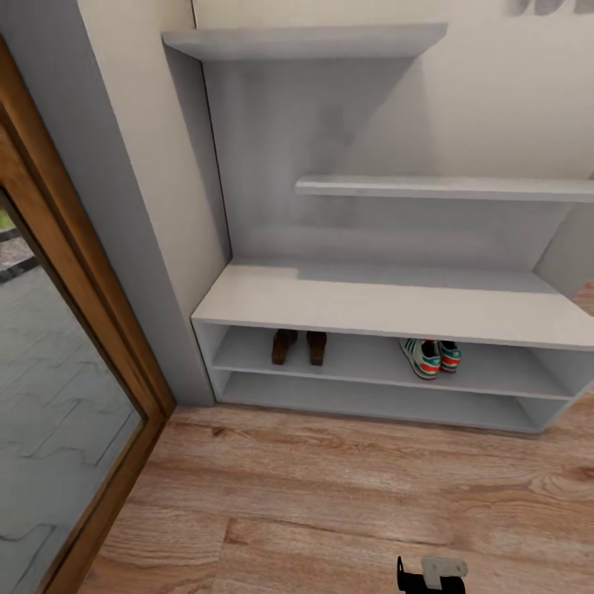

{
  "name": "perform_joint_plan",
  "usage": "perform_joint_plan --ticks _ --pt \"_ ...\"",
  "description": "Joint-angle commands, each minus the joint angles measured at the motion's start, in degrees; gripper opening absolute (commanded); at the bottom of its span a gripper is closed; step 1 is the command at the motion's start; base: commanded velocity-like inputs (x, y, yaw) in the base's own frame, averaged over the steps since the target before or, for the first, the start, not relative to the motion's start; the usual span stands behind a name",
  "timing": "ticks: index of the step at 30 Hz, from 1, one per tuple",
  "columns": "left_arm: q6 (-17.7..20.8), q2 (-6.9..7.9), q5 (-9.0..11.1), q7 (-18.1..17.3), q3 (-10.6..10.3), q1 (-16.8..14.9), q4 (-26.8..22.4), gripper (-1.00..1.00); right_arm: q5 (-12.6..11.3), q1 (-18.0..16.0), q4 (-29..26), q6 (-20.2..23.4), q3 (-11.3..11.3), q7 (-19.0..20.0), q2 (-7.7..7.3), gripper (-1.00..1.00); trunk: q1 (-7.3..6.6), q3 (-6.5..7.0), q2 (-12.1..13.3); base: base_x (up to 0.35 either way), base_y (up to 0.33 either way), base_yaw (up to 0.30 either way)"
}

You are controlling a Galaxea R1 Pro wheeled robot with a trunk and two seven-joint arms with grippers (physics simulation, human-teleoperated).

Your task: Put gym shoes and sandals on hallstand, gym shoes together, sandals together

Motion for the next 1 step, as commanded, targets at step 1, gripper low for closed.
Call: perform_joint_plan --ticks 1 --pt "0.1 -0.01 0.4 -0.5 0.2 0.0 0.1 1.0 0.0 0.0 0.0 0.0 0.5 -0.5 0.01 1.0 -0.01 -0.04 0.0 0.0 0.0 0.0"
